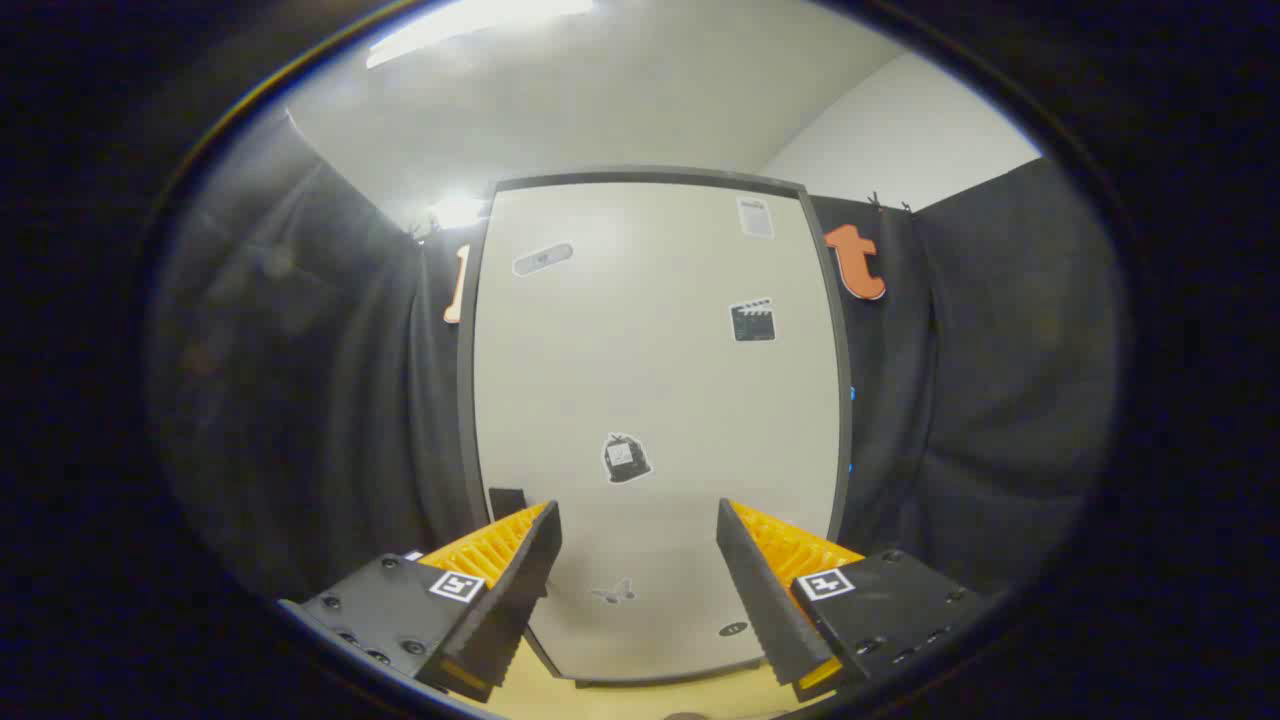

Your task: Open the shoe cabinet door, grab the shoes and put them into the shoe cabinet, then close the shoe cabinet door.

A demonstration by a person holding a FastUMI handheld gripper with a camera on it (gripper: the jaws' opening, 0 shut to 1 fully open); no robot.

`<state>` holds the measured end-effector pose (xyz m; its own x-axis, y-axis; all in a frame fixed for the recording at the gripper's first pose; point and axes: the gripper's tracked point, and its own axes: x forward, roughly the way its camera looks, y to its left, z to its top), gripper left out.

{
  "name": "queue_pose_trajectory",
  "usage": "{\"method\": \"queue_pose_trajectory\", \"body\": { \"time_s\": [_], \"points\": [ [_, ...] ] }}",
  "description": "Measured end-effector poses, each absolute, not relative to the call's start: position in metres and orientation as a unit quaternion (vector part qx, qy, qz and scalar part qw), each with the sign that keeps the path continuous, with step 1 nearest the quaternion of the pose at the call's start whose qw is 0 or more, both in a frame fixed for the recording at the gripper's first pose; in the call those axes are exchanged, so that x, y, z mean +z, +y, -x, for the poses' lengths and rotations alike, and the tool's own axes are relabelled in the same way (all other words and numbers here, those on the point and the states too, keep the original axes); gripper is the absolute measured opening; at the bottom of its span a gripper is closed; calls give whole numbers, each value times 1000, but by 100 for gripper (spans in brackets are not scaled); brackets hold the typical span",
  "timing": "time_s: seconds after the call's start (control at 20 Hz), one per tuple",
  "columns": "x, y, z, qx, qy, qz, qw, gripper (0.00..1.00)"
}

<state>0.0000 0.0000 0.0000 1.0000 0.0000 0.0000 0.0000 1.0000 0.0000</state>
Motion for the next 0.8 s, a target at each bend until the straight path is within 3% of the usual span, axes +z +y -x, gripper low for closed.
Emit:
{"method": "queue_pose_trajectory", "body": {
  "time_s": [0.8],
  "points": [
    [-3, 17, -2, 7, -2, 4, 1000, 97]
  ]
}}
